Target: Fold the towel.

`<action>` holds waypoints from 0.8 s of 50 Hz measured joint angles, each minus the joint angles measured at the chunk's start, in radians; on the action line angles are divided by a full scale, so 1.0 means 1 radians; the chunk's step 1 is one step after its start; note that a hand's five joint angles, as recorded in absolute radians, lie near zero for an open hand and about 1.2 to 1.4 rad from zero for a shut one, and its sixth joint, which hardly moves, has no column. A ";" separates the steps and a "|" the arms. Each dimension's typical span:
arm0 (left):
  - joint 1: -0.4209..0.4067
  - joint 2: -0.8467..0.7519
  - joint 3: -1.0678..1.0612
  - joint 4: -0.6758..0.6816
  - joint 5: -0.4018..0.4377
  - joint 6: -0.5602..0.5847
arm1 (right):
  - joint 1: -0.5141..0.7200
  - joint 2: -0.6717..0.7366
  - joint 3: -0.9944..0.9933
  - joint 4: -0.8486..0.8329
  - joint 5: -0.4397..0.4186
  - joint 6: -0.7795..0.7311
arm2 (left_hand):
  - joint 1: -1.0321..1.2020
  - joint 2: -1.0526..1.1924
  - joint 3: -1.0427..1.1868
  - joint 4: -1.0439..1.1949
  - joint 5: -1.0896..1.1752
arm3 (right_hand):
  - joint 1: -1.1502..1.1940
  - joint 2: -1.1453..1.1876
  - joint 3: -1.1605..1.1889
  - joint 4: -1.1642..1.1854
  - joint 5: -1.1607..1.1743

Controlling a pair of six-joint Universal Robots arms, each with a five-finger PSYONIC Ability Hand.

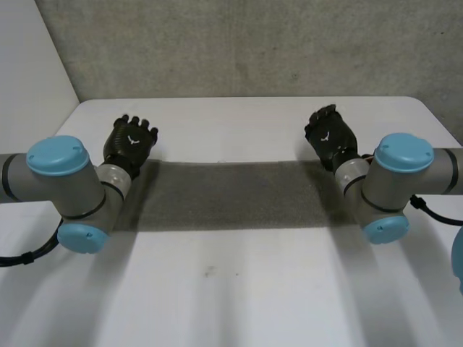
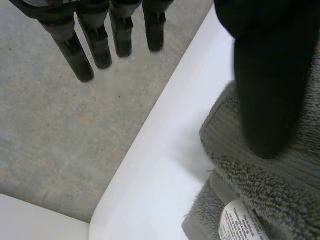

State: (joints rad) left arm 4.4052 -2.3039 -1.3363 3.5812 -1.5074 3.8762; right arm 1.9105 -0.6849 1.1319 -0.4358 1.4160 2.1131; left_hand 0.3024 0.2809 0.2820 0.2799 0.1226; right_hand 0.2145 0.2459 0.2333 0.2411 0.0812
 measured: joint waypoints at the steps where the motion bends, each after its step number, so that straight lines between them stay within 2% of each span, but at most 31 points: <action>1: -0.001 0.006 0.000 0.000 -0.005 -0.004 | -0.002 -0.014 0.002 -0.005 0.002 0.012 | -0.083 -0.048 -0.047 -0.048 -0.050 | -0.006 -0.010 -0.020 -0.008 -0.016; 6: -0.003 0.060 -0.020 -0.001 -0.023 -0.052 | -0.008 -0.101 0.040 -0.013 0.014 0.105 | -0.118 -0.106 -0.107 -0.104 -0.089 | -0.006 -0.010 -0.020 -0.008 -0.019; 10: -0.004 0.161 -0.074 -0.001 -0.029 -0.180 | -0.012 -0.230 0.130 0.006 0.029 0.264 | -0.125 -0.114 -0.113 -0.110 -0.093 | -0.006 -0.010 -0.020 -0.008 -0.021; 15: -0.002 0.242 -0.129 -0.003 -0.028 -0.288 | -0.024 -0.323 0.206 0.054 0.032 0.369 | -0.126 -0.115 -0.113 -0.111 -0.093 | -0.006 -0.010 -0.020 -0.008 -0.020; 20: 0.002 0.368 -0.239 -0.007 -0.019 -0.437 | -0.075 -0.441 0.304 0.231 0.030 0.503 | -0.126 -0.115 -0.113 -0.111 -0.094 | -0.006 -0.010 -0.020 -0.008 -0.021; 25: 0.001 0.420 -0.299 -0.008 -0.015 -0.504 | -0.115 -0.461 0.321 0.376 0.027 0.549 | -0.126 -0.115 -0.113 -0.111 -0.094 | -0.006 -0.010 -0.020 -0.008 -0.023; 26: 0.002 0.443 -0.328 -0.009 -0.014 -0.532 | -0.146 -0.463 0.329 0.468 0.022 0.568 | -0.126 -0.115 -0.113 -0.111 -0.095 | -0.002 -0.005 -0.012 -0.003 -0.017; 29: 0.004 0.466 -0.359 -0.010 -0.014 -0.555 | -0.183 -0.455 0.345 0.535 0.004 0.577 | -0.126 -0.115 -0.113 -0.111 -0.094 | 0.030 0.034 0.053 0.047 0.036; 34: 0.007 0.480 -0.390 -0.009 -0.014 -0.563 | -0.223 -0.433 0.378 0.529 -0.038 0.572 | -0.126 -0.115 -0.113 -0.111 -0.094 | 0.201 0.232 0.252 0.241 0.212; 40: 0.006 0.480 -0.413 -0.005 -0.014 -0.560 | -0.255 -0.378 0.421 0.412 -0.080 0.543 | -0.126 -0.115 -0.113 -0.111 -0.094 | 0.274 0.325 0.341 0.331 0.294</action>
State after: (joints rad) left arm 4.4114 -1.8236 -1.7488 3.5758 -1.5217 3.3165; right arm 1.6552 -1.0625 1.5526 -0.0241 1.3357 2.6560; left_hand 0.1763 0.1660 0.1686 0.1685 0.0282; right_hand 0.4887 0.5709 0.5745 0.5719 0.3747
